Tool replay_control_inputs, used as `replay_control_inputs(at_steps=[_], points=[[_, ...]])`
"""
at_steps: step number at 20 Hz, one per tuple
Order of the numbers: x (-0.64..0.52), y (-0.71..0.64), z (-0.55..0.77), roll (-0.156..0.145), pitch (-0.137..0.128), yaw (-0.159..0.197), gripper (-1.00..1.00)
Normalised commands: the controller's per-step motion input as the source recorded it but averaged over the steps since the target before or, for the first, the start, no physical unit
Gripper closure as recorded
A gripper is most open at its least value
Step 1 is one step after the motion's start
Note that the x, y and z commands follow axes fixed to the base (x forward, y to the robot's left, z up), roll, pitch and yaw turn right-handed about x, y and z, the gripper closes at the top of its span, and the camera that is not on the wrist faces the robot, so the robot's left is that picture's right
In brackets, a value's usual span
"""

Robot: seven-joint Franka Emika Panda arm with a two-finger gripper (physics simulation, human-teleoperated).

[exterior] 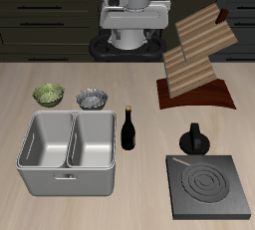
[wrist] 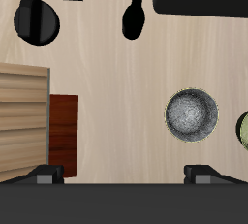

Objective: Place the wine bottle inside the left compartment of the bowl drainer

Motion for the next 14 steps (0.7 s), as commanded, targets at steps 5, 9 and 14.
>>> replay_control_inputs(at_steps=[5,9,14], points=[[0.39,-0.08,0.00,-0.026,0.017,-0.041,-1.00],[0.37,-0.03,0.03,-0.025,0.005,-0.025,-1.00],[0.36,0.04,0.07,-0.009,-0.025,-0.009,-1.00]])
